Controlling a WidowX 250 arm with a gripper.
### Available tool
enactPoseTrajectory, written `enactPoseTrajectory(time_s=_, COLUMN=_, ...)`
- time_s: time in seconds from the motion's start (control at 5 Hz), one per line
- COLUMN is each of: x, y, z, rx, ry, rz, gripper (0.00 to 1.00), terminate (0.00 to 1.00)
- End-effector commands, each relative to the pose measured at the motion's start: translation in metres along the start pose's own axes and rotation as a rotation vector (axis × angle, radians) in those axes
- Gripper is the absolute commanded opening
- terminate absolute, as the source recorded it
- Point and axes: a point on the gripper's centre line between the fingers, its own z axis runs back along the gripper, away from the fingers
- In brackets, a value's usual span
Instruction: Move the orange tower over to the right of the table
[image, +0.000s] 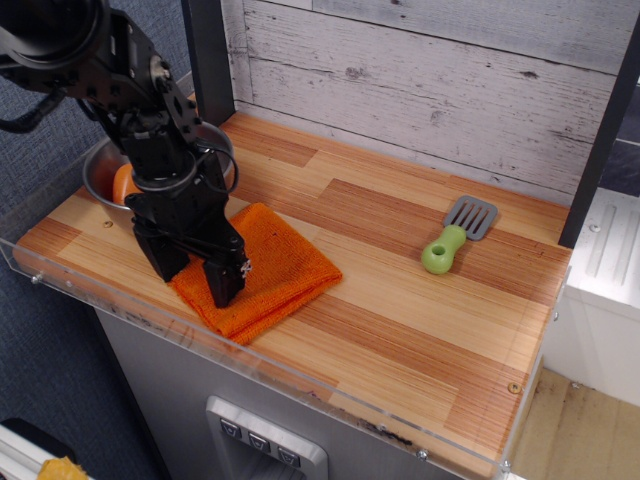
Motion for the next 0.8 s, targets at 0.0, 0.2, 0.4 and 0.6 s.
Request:
enactPoseTrajectory(time_s=0.0, x=0.006, y=-0.026, z=-0.021, rx=0.01, ry=0.057, rz=-0.029, gripper=1.0, terminate=0.0)
enactPoseTrajectory(time_s=0.2, x=0.012, y=-0.061, z=-0.005, rx=-0.003, ry=0.058, rz=-0.097, gripper=1.0, terminate=0.0)
enactPoseTrajectory(time_s=0.4, x=0.008, y=-0.093, z=0.021, rx=-0.031, ry=0.045, rz=-0.159, gripper=1.0, terminate=0.0)
enactPoseTrajectory(time_s=0.6, x=0.002, y=-0.119, z=0.039, rx=-0.04, ry=0.016, rz=-0.197, gripper=1.0, terminate=0.0)
